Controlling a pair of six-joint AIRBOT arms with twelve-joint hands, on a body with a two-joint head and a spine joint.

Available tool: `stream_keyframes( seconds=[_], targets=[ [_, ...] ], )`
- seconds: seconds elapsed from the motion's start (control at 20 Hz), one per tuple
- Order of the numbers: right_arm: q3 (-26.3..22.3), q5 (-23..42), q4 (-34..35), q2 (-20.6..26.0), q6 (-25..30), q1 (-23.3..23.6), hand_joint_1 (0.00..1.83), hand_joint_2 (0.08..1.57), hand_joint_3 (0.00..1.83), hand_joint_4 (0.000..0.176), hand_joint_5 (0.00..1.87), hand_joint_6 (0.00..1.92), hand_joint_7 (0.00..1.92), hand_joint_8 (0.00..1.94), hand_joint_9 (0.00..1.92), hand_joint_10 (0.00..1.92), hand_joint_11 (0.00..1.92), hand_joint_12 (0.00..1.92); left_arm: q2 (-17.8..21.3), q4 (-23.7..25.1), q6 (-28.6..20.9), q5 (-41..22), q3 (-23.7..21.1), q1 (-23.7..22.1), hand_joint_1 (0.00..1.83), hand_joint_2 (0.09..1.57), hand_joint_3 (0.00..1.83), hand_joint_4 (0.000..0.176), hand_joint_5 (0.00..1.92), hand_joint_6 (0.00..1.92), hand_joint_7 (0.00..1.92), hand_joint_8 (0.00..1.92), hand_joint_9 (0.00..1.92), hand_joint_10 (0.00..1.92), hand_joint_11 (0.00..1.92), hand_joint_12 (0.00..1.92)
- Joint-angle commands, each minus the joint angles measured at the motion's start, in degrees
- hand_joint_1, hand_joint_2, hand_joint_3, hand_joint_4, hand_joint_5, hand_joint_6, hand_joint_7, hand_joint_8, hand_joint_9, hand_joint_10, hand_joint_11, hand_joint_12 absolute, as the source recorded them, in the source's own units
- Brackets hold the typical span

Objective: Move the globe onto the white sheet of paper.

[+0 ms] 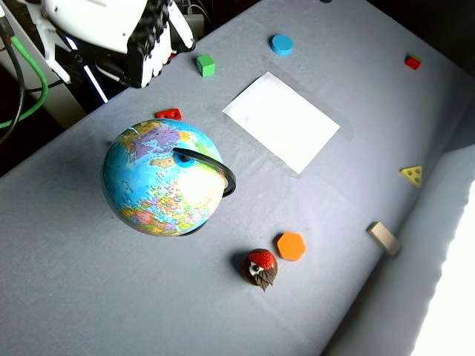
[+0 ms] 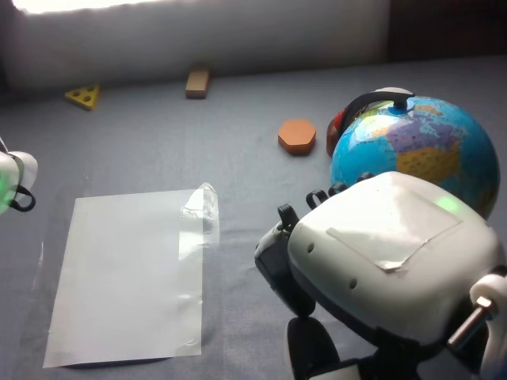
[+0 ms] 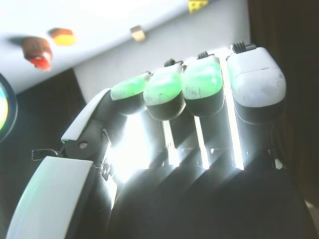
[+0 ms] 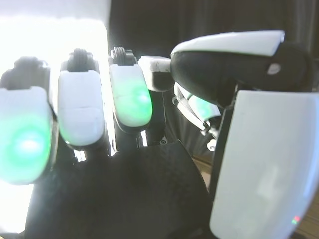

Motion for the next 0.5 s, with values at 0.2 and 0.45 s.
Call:
stream_keyframes(
  seconds=[0.2,0.45],
  targets=[
    [-0.1,3.9,-4.5,-0.2,-0.6,0.7,0.05,1.22,0.03,0.000,0.10,0.05,0.07,0.00,0.05,0.06,0.00,0.00,0.8,1.7,-6.0,0.3,-3.5,3.3,0.00,1.32,0.01,0.005,0.08,0.00,0.13,0.00,0.11,0.00,0.00,0.23],
    [-0.1,1.9,-4.5,0.3,-0.5,0.8,0.01,1.23,0.02,0.000,0.09,0.03,0.06,0.00,0.05,0.04,0.00,0.00,1.1,2.4,-8.4,0.3,-5.1,5.5,0.00,1.31,0.00,0.005,0.05,0.00,0.09,0.00,0.09,0.00,0.00,0.17]
  ],
)
